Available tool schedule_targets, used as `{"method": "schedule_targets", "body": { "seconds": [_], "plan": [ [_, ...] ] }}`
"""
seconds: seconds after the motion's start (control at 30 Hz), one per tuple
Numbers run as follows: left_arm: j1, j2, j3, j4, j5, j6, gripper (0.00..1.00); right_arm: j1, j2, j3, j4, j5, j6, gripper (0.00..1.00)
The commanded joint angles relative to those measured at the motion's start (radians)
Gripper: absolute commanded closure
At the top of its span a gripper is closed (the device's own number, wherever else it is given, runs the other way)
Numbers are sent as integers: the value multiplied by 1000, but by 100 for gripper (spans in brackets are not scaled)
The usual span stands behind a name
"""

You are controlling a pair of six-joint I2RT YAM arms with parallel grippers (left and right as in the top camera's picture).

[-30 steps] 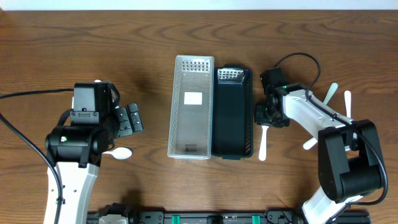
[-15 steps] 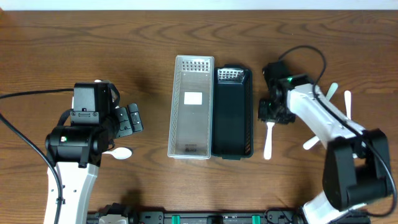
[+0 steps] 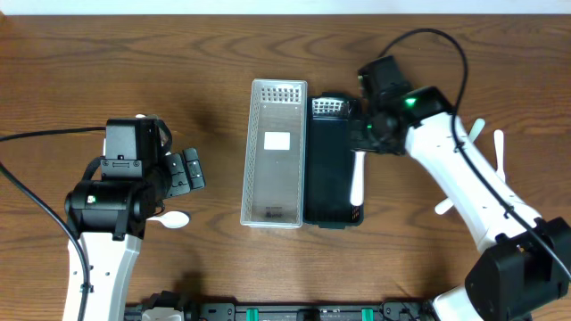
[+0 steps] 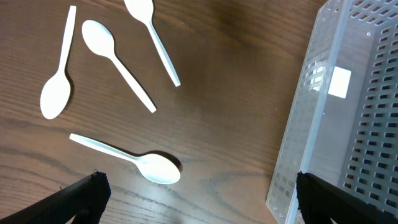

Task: Pack container
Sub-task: 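Carry the white spoon into the black basket and release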

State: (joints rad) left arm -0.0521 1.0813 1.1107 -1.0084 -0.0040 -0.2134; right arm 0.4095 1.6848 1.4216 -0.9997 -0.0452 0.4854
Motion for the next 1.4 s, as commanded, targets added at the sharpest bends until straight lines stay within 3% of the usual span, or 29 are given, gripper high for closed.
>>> {"method": "schedule_targets", "body": {
  "seconds": [0.0, 0.57, 0.67, 0.73, 0.83, 0.93, 1.37],
  "plan": [
    [7, 3, 17, -1, -8, -6, 2, 48, -13, 31, 19, 3, 38, 98],
    [7, 3, 17, -1, -8, -6, 2, 61, 266, 30, 52, 26, -6, 95],
    [7, 3, 17, -1, -8, -6, 2, 60, 274, 30, 58, 26, -19, 85],
    [7, 3, 17, -1, -8, -6, 2, 60, 274, 31, 66, 26, -28, 69],
    [7, 3, 17, -1, -8, -6, 2, 60, 272, 36, 69, 25, -39, 66],
    [7, 3, 17, -1, -8, -6, 2, 60, 271, 64, 53, 25, -69, 47],
    [7, 3, 17, -1, -8, -6, 2, -38, 214, 480, -245, 80, -117, 37]
  ]
}}
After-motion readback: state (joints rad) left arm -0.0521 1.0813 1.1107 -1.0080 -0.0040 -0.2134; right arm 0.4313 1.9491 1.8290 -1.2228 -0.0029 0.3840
